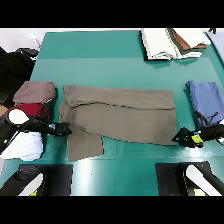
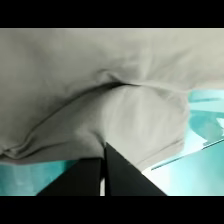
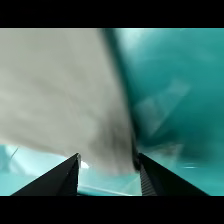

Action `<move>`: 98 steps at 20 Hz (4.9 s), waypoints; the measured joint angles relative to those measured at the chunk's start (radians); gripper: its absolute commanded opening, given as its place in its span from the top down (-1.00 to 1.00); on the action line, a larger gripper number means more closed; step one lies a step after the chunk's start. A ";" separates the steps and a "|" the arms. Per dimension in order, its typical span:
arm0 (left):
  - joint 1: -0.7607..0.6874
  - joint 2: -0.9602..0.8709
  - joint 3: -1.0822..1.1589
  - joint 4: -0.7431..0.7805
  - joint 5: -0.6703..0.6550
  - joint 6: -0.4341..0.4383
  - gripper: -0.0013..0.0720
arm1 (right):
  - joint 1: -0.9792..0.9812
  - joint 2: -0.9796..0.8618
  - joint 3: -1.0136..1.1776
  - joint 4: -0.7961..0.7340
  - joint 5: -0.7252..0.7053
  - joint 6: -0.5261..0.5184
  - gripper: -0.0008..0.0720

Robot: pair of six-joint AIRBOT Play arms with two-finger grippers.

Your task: Fold the shirts.

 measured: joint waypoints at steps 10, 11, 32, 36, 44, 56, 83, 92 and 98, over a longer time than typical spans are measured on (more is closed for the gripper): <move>0.000 0.105 0.072 0.142 -0.140 -0.030 0.89 | 0.148 0.103 0.127 -0.065 0.035 -0.004 0.93; 0.000 0.136 0.074 0.144 -0.165 -0.040 0.89 | 0.150 0.138 0.145 -0.080 0.058 -0.004 0.93; 0.000 -0.427 0.495 0.212 0.269 0.003 -0.45 | 0.316 -0.383 0.766 -0.072 -0.097 0.053 -0.08; -0.001 -0.467 0.562 0.199 0.287 -0.001 -0.34 | 0.262 -0.462 0.846 0.048 -0.111 0.024 -0.44; -0.018 -0.484 0.619 0.110 0.236 -0.003 0.88 | 0.027 -0.508 0.707 0.135 -0.051 -0.104 -0.55; -0.307 -0.658 0.653 -0.041 0.401 -0.051 0.88 | 0.129 -0.668 0.706 0.322 -0.099 -0.213 0.93; -0.327 -0.898 1.109 0.057 0.207 -0.051 0.88 | 0.824 -0.387 1.171 0.509 -0.163 -0.047 0.93; 0.029 -0.479 1.189 0.264 0.111 -0.050 0.88 | 1.231 -0.730 1.316 0.628 -0.513 -0.205 0.02; 0.048 -0.414 1.170 0.295 0.062 -0.049 0.88 | 1.176 -0.740 1.312 0.494 -0.446 -0.175 0.08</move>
